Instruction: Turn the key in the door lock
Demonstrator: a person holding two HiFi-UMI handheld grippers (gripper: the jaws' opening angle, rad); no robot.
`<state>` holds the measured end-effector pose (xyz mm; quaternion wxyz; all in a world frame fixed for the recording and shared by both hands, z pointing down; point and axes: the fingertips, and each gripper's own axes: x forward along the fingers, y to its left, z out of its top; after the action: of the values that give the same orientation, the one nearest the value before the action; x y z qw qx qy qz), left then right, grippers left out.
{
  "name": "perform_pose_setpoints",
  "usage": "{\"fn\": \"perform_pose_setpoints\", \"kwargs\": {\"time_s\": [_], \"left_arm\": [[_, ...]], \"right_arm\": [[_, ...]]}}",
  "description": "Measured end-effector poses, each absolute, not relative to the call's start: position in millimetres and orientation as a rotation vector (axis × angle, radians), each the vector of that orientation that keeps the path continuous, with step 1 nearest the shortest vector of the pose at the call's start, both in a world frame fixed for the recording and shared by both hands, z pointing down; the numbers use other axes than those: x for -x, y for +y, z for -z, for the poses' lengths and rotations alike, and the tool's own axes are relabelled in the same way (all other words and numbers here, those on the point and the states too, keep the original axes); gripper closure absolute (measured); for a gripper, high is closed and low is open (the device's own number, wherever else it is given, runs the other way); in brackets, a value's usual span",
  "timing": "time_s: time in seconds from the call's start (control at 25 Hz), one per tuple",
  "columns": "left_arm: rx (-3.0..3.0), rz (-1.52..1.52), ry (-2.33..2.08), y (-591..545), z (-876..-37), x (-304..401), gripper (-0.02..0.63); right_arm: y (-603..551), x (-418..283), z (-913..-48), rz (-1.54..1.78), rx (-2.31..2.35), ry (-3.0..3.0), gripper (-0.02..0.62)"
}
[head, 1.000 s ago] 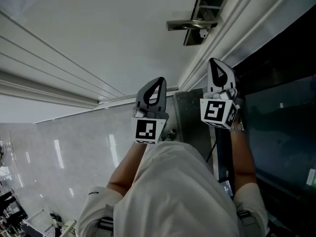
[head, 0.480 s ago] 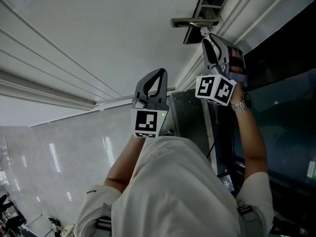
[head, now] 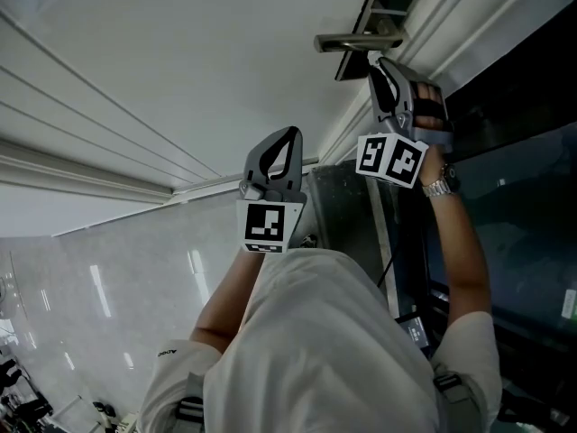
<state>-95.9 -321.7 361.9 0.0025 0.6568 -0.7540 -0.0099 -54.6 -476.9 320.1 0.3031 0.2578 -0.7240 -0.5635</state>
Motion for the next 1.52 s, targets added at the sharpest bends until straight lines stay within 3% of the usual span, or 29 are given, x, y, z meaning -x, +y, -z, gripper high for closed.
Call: {"fn": "perform_pose_setpoints", "kwargs": {"time_s": [0.32, 0.92, 1.0, 1.04, 1.52], "left_arm": [[-2.050, 0.025, -2.356, -319, -366, 100, 0.597], [-2.032, 0.012, -2.348, -316, -372, 103, 0.597], [-2.028, 0.011, -2.344, -316, -374, 103, 0.597], [-2.026, 0.010, -2.343, -316, -375, 102, 0.597], [-2.001, -0.005, -2.350, -313, -378, 104, 0.597]], "right_arm": [[-487, 69, -319, 1.522, -0.694, -1.875, 0.506], [-491, 69, -314, 1.246, -0.913, -2.096, 0.509], [-494, 68, -313, 1.160, -0.948, -2.149, 0.522], [-495, 68, -312, 1.110, -0.970, -2.181, 0.584], [-496, 68, -307, 1.041, -1.041, -2.245, 0.584]]}}
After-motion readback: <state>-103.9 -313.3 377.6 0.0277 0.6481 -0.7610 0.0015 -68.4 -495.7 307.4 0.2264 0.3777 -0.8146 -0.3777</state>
